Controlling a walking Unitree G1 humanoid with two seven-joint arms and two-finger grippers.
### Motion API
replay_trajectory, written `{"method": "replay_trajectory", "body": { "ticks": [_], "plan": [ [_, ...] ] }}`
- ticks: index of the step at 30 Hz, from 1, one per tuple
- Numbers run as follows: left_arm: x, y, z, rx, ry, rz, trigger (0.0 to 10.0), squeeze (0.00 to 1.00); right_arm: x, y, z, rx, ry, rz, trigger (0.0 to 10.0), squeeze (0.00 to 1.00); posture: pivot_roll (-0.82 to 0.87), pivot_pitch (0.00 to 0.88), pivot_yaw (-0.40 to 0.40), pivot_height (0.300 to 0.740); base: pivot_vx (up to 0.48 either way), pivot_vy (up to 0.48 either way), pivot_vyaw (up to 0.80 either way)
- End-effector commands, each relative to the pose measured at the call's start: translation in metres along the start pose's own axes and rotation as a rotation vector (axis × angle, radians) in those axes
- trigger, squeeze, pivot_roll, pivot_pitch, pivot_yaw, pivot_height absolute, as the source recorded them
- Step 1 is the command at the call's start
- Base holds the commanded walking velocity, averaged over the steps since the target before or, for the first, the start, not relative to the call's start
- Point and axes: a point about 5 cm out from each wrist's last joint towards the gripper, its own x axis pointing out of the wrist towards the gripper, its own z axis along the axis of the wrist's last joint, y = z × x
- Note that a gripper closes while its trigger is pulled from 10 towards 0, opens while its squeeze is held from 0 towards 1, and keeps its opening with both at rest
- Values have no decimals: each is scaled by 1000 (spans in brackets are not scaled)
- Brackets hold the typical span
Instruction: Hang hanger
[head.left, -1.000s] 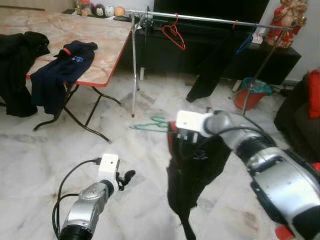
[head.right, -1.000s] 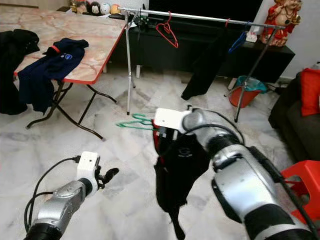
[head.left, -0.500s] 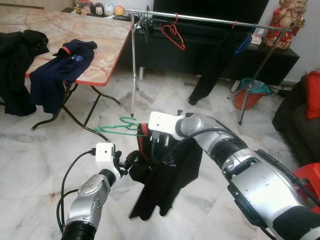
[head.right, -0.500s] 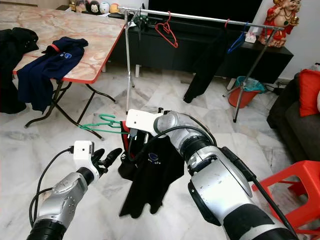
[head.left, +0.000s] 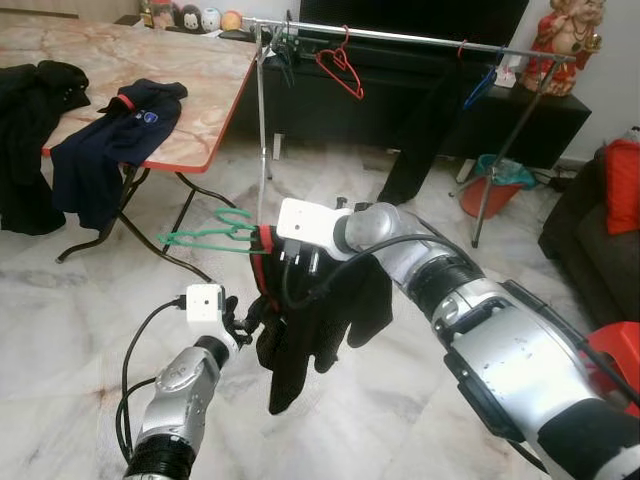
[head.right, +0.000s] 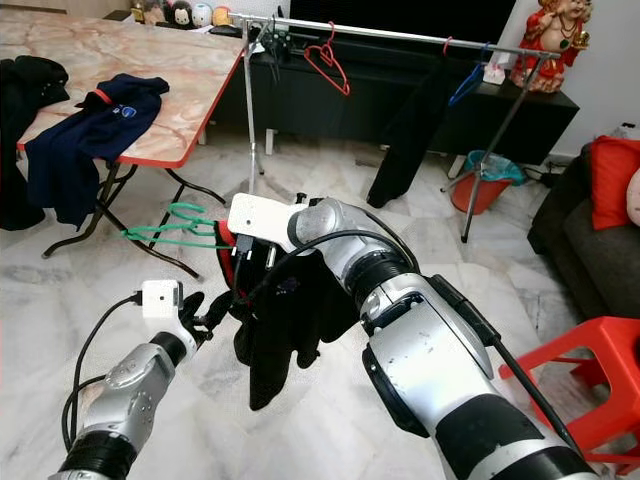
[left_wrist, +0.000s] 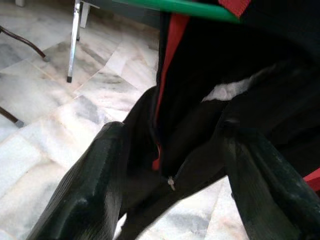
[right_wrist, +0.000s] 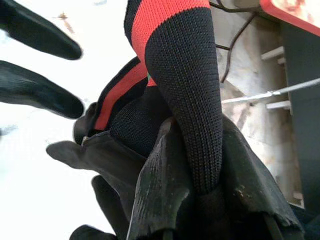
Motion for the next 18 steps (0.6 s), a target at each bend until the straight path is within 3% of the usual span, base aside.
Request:
{"method": "replay_trajectory", "body": {
  "ticks": [1,18],
  "plan": [
    [3,-4,-2,13,5,-22,10000,0,-4,-7,11,-19,-53,-4,0,0,160,0,-155,740,0,0,0],
    [8,0,-8,58,22,-8,10000,0,-9,-10,21,-68,-93,43,0,0,143,0,-150,740,0,0,0]
  ]
}}
